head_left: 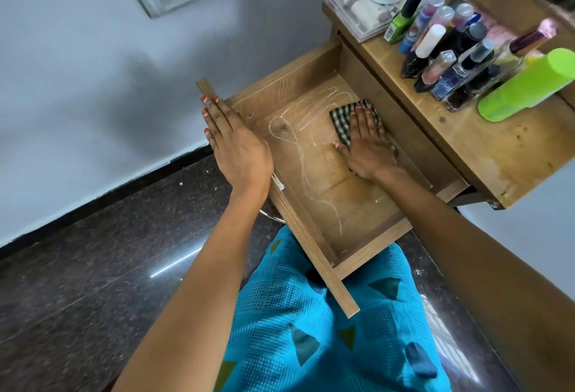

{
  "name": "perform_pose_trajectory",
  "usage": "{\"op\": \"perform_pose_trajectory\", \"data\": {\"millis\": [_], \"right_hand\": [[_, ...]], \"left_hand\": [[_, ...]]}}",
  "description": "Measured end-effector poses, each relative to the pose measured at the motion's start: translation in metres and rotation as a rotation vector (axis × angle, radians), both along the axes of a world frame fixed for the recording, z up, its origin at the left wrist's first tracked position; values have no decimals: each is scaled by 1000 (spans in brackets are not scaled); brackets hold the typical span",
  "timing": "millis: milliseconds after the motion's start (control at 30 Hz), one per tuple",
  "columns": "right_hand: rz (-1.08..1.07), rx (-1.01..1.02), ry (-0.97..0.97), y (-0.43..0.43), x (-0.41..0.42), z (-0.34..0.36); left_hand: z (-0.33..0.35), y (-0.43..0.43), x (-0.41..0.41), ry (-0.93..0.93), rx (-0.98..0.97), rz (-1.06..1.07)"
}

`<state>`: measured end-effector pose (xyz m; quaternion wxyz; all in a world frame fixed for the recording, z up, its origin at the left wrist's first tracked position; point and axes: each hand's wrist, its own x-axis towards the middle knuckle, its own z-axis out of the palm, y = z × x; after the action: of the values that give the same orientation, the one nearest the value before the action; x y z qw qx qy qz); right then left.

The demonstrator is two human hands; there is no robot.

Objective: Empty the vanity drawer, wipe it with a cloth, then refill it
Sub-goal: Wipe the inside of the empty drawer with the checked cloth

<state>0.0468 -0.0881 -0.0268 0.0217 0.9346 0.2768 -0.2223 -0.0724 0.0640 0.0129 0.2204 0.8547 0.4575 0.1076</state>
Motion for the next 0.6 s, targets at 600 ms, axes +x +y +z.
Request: {"op": "perform_pose_trajectory", "data": {"millis": [600], "right_hand": [[110, 113, -91, 47, 37, -7]], "left_hand": [[1, -3, -4, -39, -10, 3]]}}
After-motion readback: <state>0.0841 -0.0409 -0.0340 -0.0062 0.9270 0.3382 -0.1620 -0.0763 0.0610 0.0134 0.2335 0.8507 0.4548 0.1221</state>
